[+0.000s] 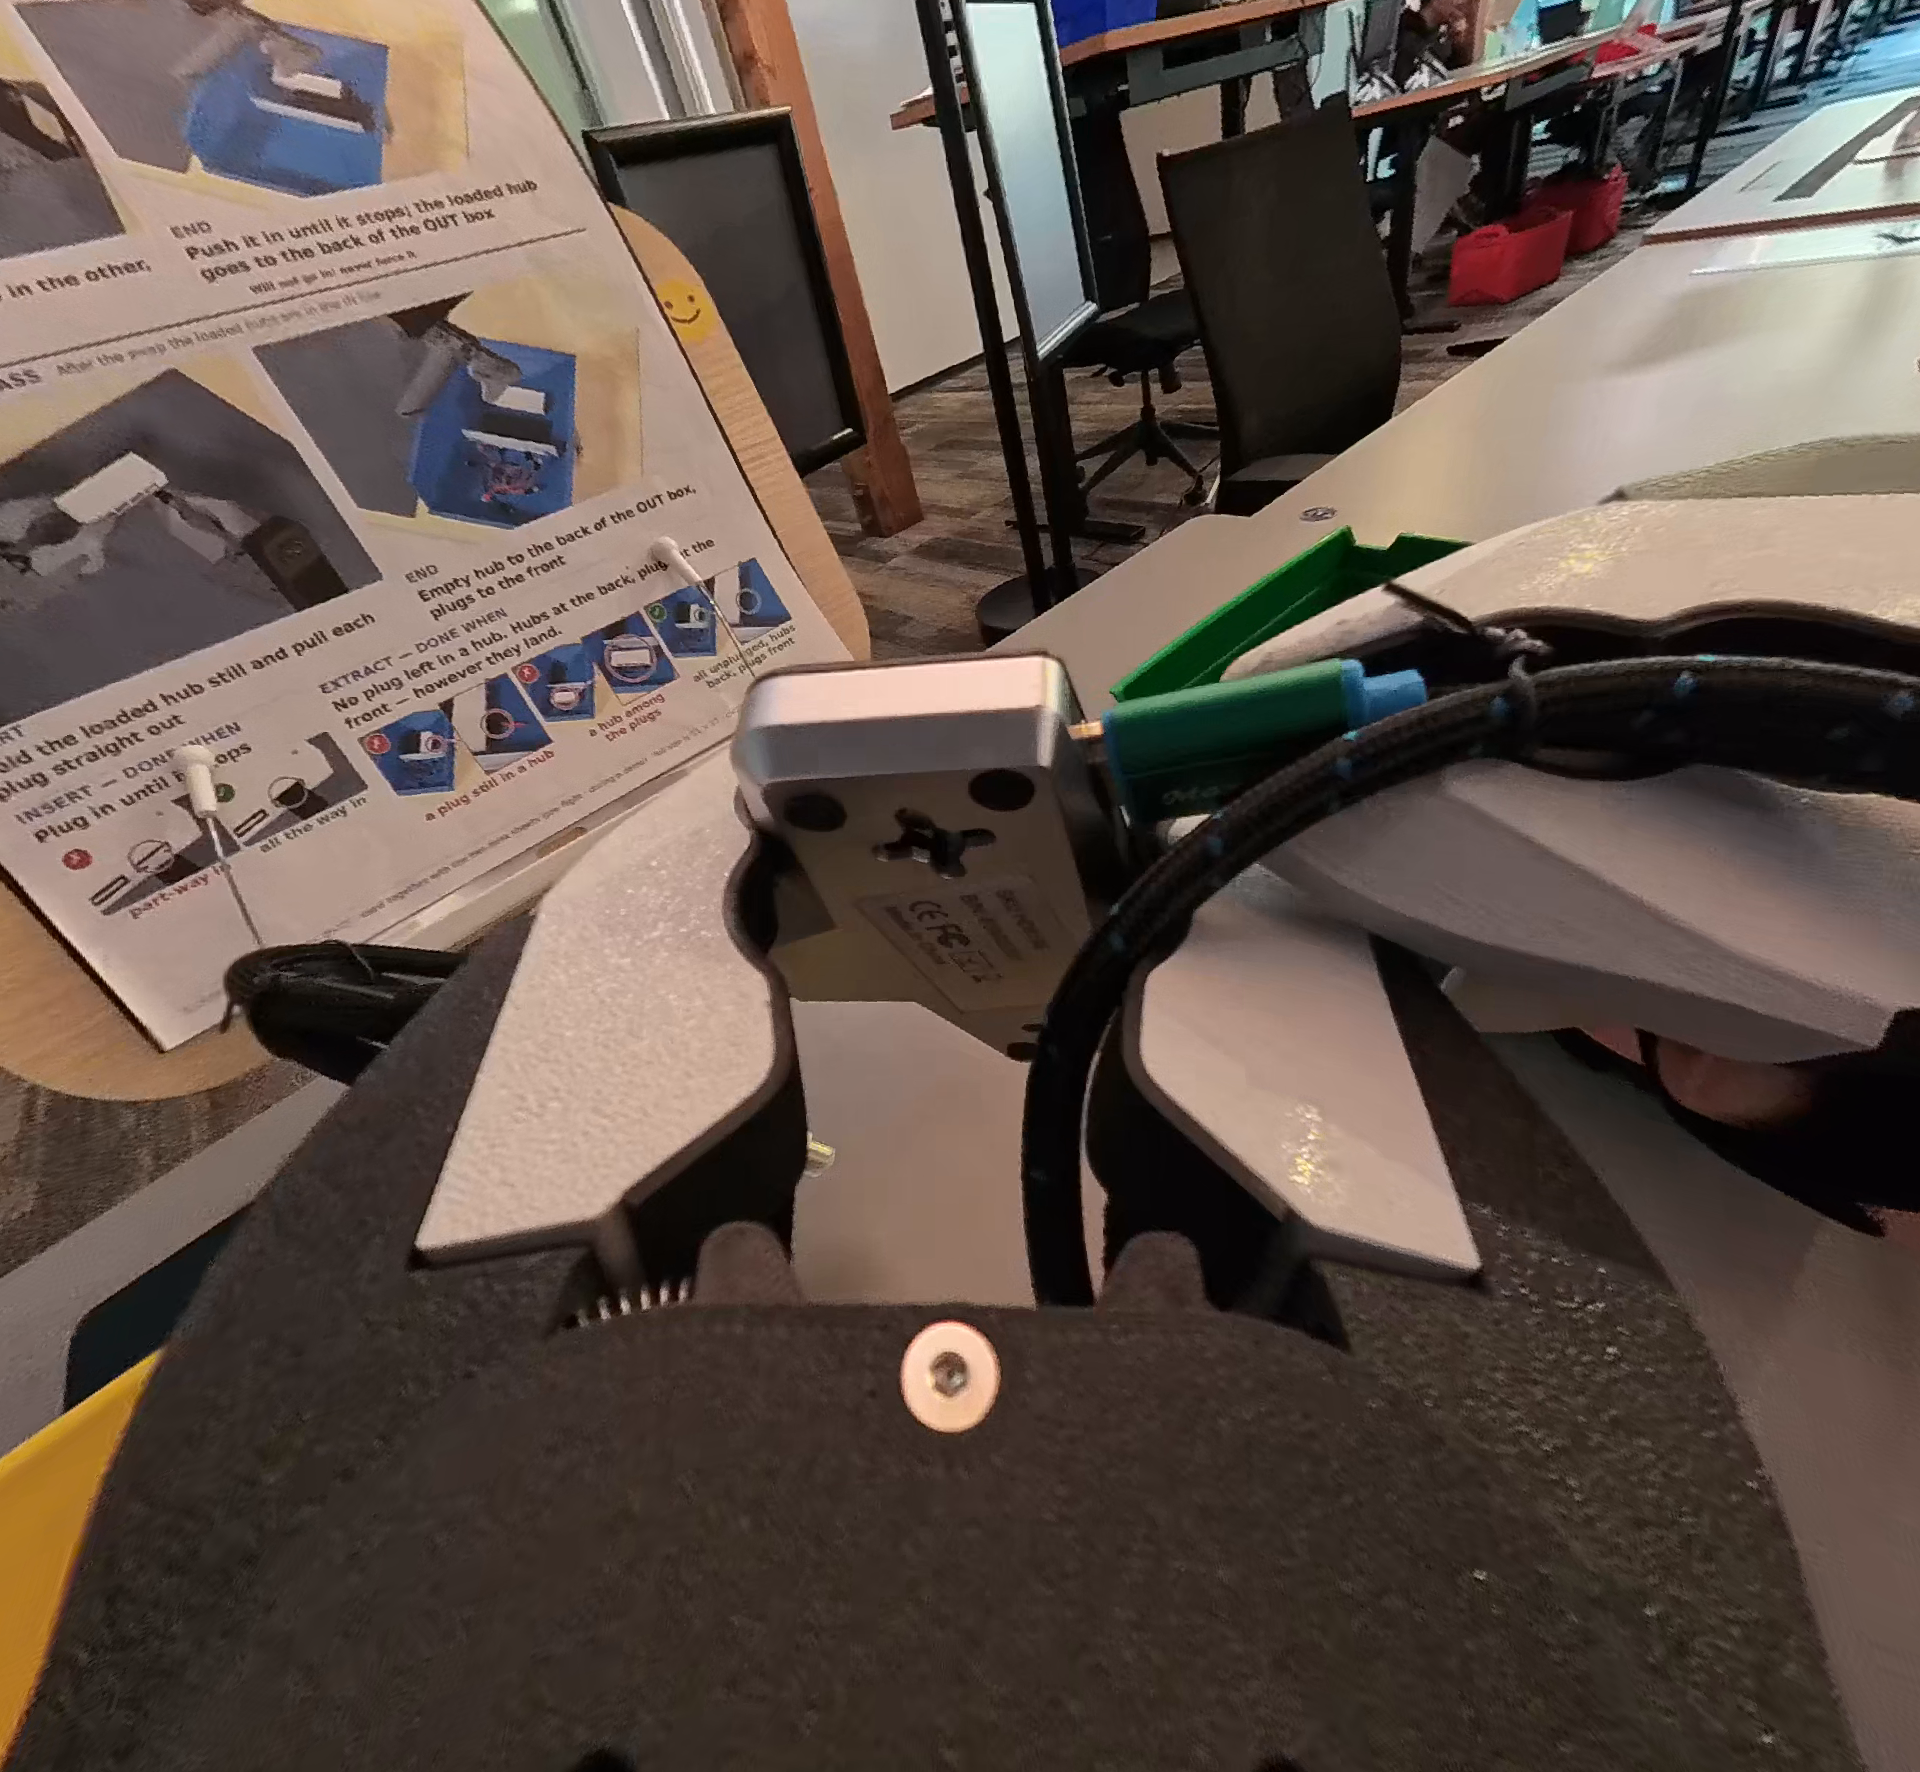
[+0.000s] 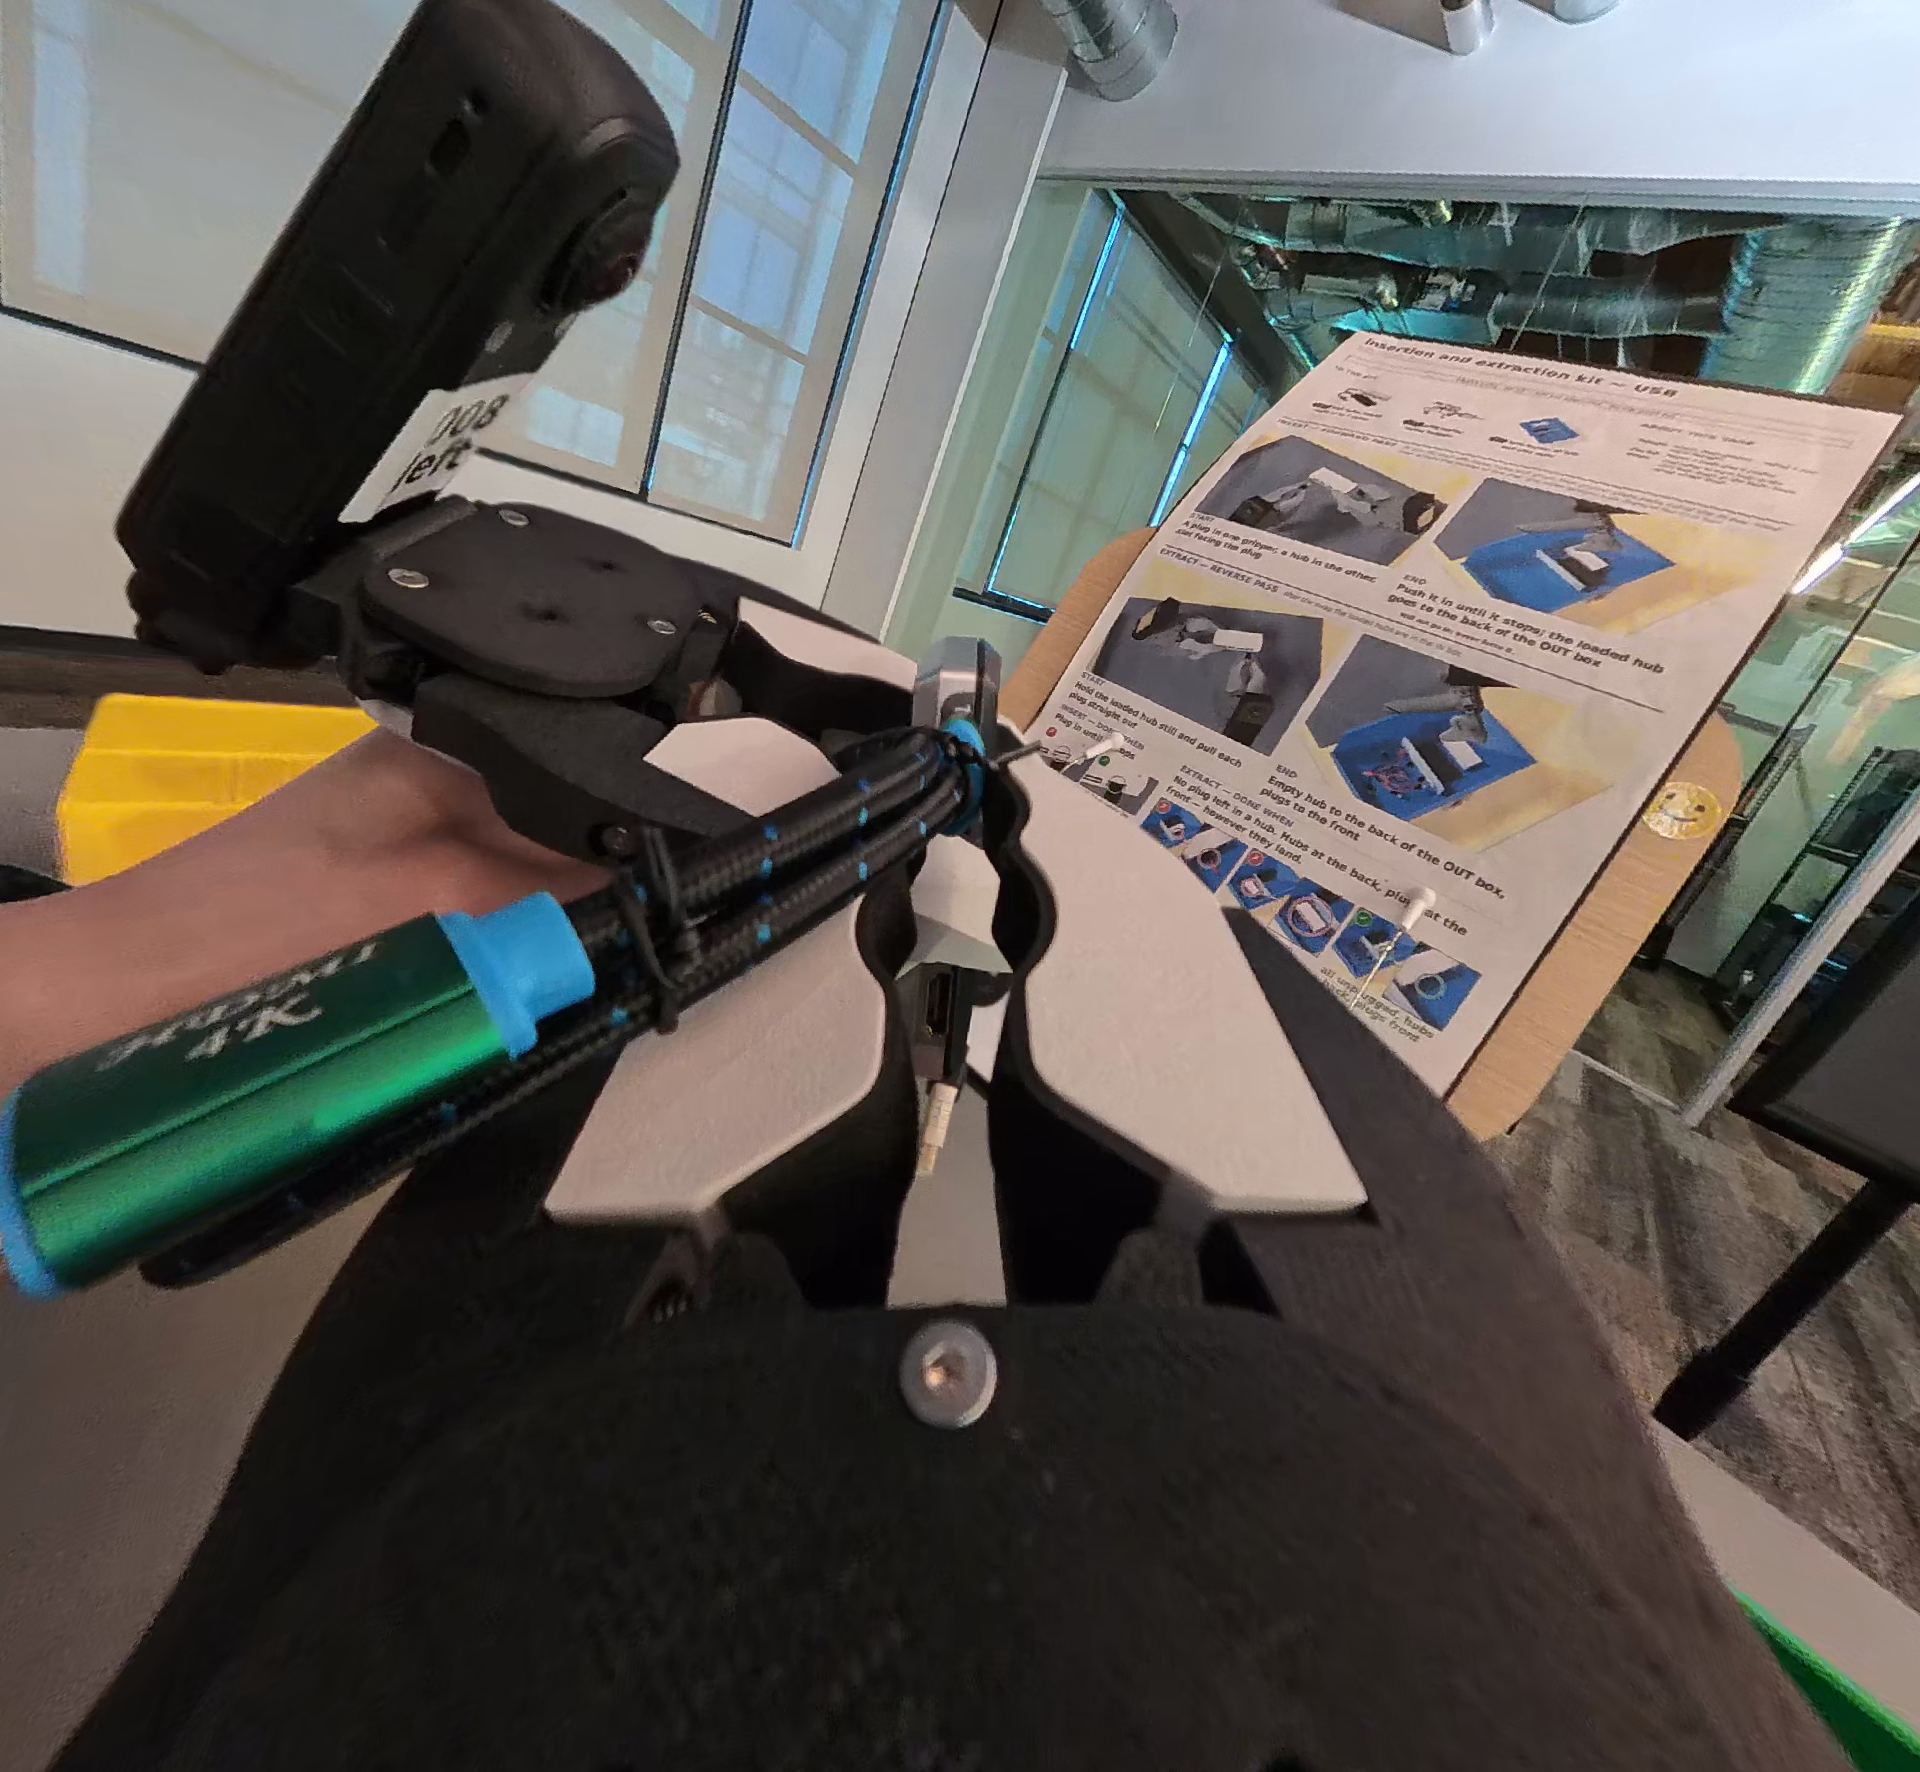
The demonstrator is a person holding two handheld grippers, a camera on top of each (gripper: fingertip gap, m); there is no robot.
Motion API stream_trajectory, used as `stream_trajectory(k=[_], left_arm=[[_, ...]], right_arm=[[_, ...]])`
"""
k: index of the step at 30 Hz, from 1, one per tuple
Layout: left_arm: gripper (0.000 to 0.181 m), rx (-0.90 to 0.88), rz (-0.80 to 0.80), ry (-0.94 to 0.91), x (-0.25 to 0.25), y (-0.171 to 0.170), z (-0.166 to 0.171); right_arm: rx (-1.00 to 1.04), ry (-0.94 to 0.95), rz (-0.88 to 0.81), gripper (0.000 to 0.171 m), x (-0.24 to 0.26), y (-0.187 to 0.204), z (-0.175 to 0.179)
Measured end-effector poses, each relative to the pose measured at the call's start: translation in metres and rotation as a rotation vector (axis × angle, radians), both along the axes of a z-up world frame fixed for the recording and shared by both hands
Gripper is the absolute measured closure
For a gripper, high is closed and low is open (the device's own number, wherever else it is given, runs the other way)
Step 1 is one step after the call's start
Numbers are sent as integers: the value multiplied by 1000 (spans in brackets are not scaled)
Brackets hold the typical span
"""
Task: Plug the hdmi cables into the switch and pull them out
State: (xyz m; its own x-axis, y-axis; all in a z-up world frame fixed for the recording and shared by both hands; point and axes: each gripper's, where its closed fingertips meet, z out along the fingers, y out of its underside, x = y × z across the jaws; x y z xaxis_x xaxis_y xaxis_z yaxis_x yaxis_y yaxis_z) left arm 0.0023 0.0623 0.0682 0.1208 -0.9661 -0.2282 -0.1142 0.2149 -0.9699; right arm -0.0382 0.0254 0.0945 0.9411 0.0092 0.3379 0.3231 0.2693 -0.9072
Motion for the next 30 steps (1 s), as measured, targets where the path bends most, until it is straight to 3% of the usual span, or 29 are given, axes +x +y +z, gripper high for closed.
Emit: stream_trajectory(k=[8,9,13,16,17,18,19,30], left_arm=[[116,39,17,45,-6,-5,-3],[115,40,14,50,-6,-6,-4],[115,7,-20,49,-4,-14,-3],[115,-35,-21,62,-1,-12,-7],[115,-46,-26,62,1,-12,-8],[114,-54,-37,51,3,-13,-8],[113,-55,-43,36,5,-13,-6],[115,-116,-74,54,35,-7,-25]], right_arm=[[24,12,35,159,-3,2,-1],[24,8,29,166,-3,2,-1],[37,-14,18,158,-2,-3,4],[-5,29,23,167,2,0,1],[-13,41,21,161,4,1,0],[-12,55,29,167,5,1,0],[-15,61,37,161,6,0,0],[-44,99,-7,161,35,7,-16]])
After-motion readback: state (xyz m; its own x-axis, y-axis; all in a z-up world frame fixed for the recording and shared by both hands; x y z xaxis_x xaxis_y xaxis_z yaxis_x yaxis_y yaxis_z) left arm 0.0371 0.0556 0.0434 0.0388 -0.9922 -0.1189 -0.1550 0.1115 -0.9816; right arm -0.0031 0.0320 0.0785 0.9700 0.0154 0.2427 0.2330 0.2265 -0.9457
